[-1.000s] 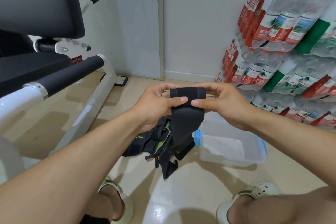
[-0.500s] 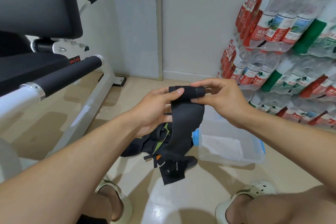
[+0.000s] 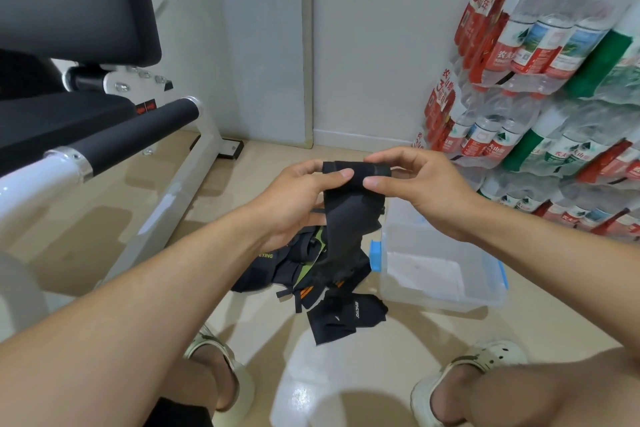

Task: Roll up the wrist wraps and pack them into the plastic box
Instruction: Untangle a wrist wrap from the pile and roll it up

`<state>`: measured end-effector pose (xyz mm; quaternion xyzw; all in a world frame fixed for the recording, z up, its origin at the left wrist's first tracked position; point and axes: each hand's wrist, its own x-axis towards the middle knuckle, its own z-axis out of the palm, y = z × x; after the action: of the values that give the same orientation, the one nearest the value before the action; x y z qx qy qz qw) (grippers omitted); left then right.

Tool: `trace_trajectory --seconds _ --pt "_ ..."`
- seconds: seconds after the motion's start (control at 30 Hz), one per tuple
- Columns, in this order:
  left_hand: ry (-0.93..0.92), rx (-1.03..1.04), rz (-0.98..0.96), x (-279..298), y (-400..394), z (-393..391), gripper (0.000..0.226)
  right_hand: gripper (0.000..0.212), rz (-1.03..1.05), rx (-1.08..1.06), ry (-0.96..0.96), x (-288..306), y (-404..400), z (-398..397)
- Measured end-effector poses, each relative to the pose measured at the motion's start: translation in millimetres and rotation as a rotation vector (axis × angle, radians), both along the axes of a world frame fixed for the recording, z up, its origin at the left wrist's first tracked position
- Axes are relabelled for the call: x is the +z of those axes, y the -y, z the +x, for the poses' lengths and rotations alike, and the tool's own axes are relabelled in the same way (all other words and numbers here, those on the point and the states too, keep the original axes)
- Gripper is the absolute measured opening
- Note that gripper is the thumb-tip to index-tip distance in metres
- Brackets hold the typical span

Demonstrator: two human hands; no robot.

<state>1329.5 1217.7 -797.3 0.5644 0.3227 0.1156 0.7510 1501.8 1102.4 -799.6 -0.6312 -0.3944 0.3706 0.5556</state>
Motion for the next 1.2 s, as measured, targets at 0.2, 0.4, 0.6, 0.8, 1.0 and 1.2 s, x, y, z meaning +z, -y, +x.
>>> trace_trajectory --seconds 0.2,0.4,0.6,0.8,1.0,1.2 --pt "-0.271 -0.050 0.730 -10.0 -10.3 -7.1 0.035 0.021 -0.068 0.028 0.033 -10.0 -4.4 -1.6" --pt "-0.462 -0.193 0.978 -25.0 -20.2 -9.4 0.025 0.022 -0.209 0.091 0.042 -34.6 -14.1 -12.7" --pt "-0.676 -0.279 1.098 -44.8 -34.1 -14.7 0.021 0.048 -0.468 0.163 0.143 -74.9 -48.4 -7.3" --pt "-0.799 -0.328 1.132 -59.1 -42.1 -20.0 0.025 0.020 -0.775 0.347 0.586 -190.9 -63.2 -4.9" --pt "-0.803 -0.390 1.109 -66.6 -44.1 -18.8 0.030 0.043 -1.004 0.467 0.731 -300.3 -32.2 -25.3" --pt "-0.800 -0.401 1.087 -68.6 -47.4 -16.7 0.027 0.068 -1.087 0.466 0.706 -360.3 -20.1 -19.6"
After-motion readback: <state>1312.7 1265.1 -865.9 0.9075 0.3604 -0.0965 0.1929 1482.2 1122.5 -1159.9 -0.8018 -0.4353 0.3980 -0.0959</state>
